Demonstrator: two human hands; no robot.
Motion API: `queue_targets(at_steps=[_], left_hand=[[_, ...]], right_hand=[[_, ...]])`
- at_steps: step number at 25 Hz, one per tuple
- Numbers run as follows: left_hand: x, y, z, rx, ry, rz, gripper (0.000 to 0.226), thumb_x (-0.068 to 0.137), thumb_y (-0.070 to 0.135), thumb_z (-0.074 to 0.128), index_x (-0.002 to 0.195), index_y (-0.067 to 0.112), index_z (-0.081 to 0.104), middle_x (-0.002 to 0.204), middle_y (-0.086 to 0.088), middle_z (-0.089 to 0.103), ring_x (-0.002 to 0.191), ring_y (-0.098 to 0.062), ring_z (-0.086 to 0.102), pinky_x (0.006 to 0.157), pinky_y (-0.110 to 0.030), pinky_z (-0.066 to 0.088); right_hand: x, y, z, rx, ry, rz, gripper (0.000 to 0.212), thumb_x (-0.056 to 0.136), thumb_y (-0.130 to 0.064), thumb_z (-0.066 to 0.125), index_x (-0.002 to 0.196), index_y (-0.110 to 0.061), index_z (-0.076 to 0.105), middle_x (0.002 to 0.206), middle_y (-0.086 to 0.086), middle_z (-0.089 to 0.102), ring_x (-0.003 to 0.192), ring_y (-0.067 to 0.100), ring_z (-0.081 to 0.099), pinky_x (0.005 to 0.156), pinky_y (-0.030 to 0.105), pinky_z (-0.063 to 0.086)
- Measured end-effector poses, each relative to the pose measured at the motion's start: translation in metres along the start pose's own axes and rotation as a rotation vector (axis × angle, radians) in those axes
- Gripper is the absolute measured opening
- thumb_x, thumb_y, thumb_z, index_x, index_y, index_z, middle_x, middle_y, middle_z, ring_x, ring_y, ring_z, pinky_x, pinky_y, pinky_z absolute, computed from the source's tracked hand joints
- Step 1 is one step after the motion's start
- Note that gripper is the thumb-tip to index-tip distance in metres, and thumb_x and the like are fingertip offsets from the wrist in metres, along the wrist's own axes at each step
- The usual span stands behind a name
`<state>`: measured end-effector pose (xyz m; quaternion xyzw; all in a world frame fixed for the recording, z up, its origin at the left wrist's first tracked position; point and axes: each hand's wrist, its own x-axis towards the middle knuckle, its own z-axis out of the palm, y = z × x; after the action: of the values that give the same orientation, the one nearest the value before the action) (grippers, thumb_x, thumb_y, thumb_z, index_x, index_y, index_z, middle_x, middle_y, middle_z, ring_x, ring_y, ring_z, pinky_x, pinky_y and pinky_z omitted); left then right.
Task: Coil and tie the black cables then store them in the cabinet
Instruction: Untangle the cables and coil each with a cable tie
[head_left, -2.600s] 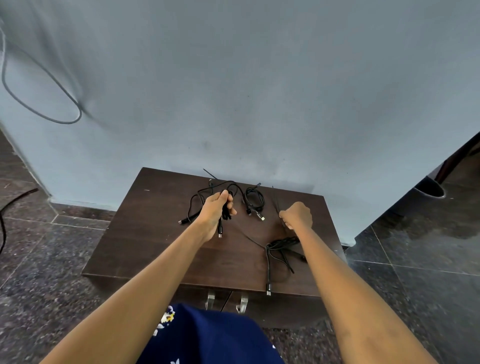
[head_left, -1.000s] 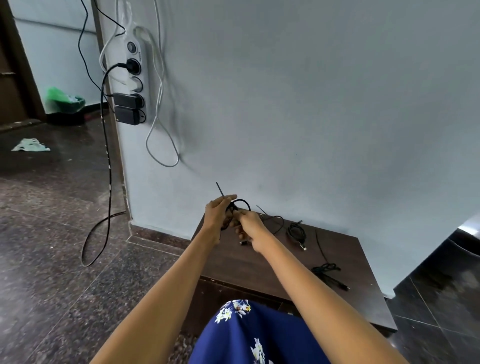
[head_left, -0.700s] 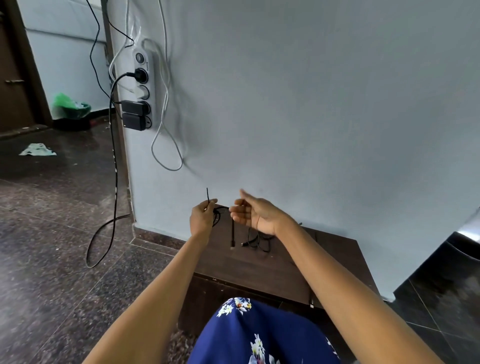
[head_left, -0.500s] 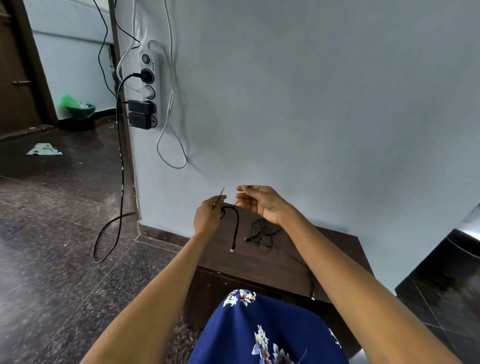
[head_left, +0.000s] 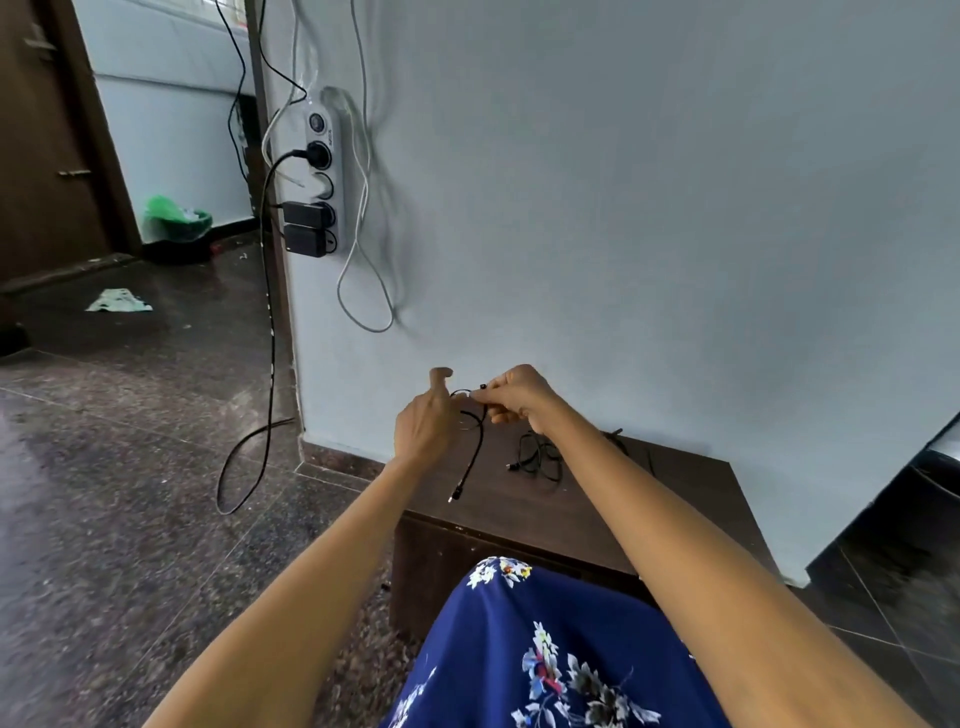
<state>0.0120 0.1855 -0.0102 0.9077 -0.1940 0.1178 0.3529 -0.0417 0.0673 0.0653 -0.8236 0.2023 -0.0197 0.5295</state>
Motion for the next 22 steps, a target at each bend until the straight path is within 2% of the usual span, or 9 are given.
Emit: queue_targets(at_steps=[3, 5, 8, 9, 11, 14, 18, 22], left_hand=[[0.005, 0.01, -0.002, -0.385, -0.118, -0.128, 0.01, 0.097, 0.025, 0.043, 0.096, 0.016, 0.047, 0.07, -0.003, 0.055, 0.065, -0.026, 0.05, 0.055, -0.03, 0.033], [0.005, 0.01, -0.003, -0.652, -0.222, -0.235, 0.02, 0.097, 0.026, 0.048, 0.083, 0.016, 0.058, 0.061, 0.0, 0.045, 0.053, -0.016, 0.04, 0.045, -0.023, 0.03], [0.0, 0.007, -0.01, -0.93, -0.428, -0.487, 0.032, 0.092, 0.045, 0.052, 0.096, 0.019, 0.069, 0.057, 0.005, 0.036, 0.044, -0.008, 0.026, 0.037, -0.018, 0.022], [0.0, 0.006, -0.01, -0.944, -0.472, -0.559, 0.036, 0.09, 0.05, 0.054, 0.1, 0.018, 0.068, 0.057, 0.005, 0.036, 0.04, -0.006, 0.026, 0.036, -0.017, 0.021], [0.002, 0.005, -0.01, -0.948, -0.507, -0.653, 0.033, 0.087, 0.046, 0.06, 0.097, 0.015, 0.064, 0.057, 0.003, 0.036, 0.03, -0.004, 0.025, 0.033, -0.013, 0.02], [0.004, 0.003, -0.011, -0.966, -0.515, -0.728, 0.02, 0.087, 0.034, 0.065, 0.082, 0.015, 0.061, 0.053, 0.003, 0.036, 0.025, -0.003, 0.023, 0.032, -0.011, 0.016], [0.006, -0.002, -0.01, -0.99, -0.478, -0.782, 0.021, 0.088, 0.029, 0.06, 0.07, 0.017, 0.058, 0.047, 0.005, 0.036, 0.024, -0.004, 0.02, 0.033, -0.01, 0.015], [0.009, -0.007, -0.008, -0.984, -0.465, -0.79, 0.023, 0.09, 0.031, 0.054, 0.069, 0.021, 0.058, 0.058, 0.004, 0.03, 0.024, -0.004, 0.018, 0.032, -0.01, 0.014]], right_hand=[[0.003, 0.016, 0.017, 0.19, 0.183, -0.098, 0.017, 0.084, -0.016, 0.071, 0.085, 0.001, 0.071, 0.071, 0.006, 0.063, 0.052, 0.009, 0.056, 0.05, 0.014, 0.052], [0.005, 0.027, 0.024, 0.229, 0.256, -0.125, 0.021, 0.084, -0.018, 0.07, 0.085, 0.003, 0.072, 0.073, 0.006, 0.066, 0.052, 0.008, 0.058, 0.051, 0.013, 0.053], [0.005, 0.039, 0.024, 0.129, 0.301, -0.185, 0.023, 0.085, -0.019, 0.07, 0.083, 0.004, 0.072, 0.07, 0.007, 0.069, 0.053, 0.009, 0.061, 0.063, 0.023, 0.057], [0.004, 0.042, 0.023, 0.037, 0.294, -0.237, 0.024, 0.086, -0.02, 0.069, 0.082, 0.004, 0.072, 0.071, 0.009, 0.071, 0.055, 0.012, 0.063, 0.067, 0.028, 0.056], [0.002, 0.046, 0.024, -0.148, 0.268, -0.34, 0.027, 0.086, -0.022, 0.068, 0.081, 0.004, 0.072, 0.075, 0.016, 0.073, 0.065, 0.022, 0.069, 0.071, 0.034, 0.055], [-0.001, 0.047, 0.025, -0.196, 0.239, -0.407, 0.016, 0.084, -0.017, 0.07, 0.089, -0.003, 0.076, 0.081, 0.016, 0.074, 0.072, 0.023, 0.07, 0.074, 0.035, 0.055], [-0.002, 0.047, 0.03, -0.013, 0.204, -0.345, 0.02, 0.084, -0.012, 0.07, 0.1, -0.001, 0.073, 0.093, 0.014, 0.074, 0.069, 0.018, 0.067, 0.081, 0.034, 0.057], [-0.003, 0.055, 0.029, 0.287, 0.194, -0.249, 0.026, 0.087, -0.016, 0.067, 0.105, 0.002, 0.071, 0.076, 0.001, 0.069, 0.058, 0.004, 0.064, 0.066, 0.021, 0.059]])
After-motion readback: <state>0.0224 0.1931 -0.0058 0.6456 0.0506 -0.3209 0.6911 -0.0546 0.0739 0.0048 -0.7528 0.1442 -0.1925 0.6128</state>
